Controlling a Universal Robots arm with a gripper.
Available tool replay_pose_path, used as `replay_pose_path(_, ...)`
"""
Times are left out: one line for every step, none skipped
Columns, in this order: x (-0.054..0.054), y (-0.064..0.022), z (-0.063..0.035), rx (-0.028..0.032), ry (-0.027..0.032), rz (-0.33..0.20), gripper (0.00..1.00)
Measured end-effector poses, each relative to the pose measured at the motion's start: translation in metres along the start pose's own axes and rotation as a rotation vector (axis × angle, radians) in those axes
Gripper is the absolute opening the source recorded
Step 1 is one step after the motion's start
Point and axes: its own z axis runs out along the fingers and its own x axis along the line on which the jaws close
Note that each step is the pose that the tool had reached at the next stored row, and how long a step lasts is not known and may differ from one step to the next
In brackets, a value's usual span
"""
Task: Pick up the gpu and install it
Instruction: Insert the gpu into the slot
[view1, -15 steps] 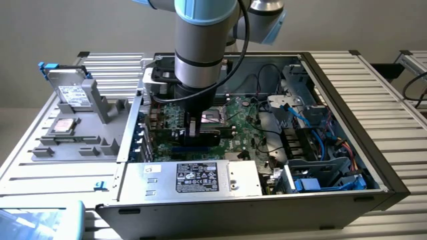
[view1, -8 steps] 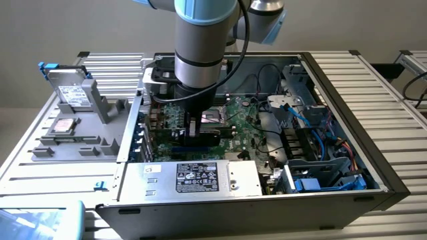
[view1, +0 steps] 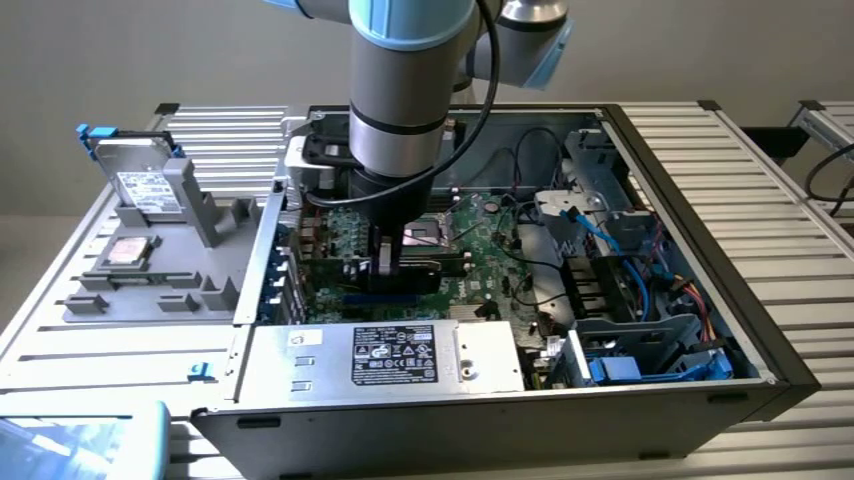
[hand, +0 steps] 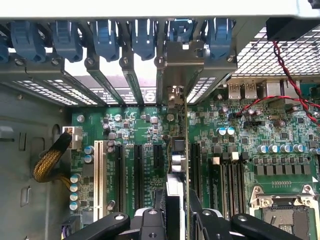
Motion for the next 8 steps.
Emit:
replay_pose_path(0.0,0.0,0.0,0.0,0.0001,0.0,0.28)
replay_pose_path(0.0001,-0.0003,-0.0001,0.0,0.0003,0.0,0.28)
replay_pose_path(0.0003,-0.0008,-0.0002,0.0,0.0003,0.0,0.28)
replay_pose_path(0.0005,-0.0011,-0.0002,0.0,0.0002,0.0,0.28)
replay_pose_path(0.0005,-0.0011,-0.0002,0.0,0.0001,0.0,0.28)
replay_pose_path(0.0005,-0.001,-0.0002,0.0001,0.0001,0.0,0.28)
replay_pose_path(0.0006,-0.001,-0.0002,0.0001,0.0001,0.0,0.28)
replay_pose_path(0.0006,-0.0011,-0.0001,0.0001,0.0001,0.0,0.28)
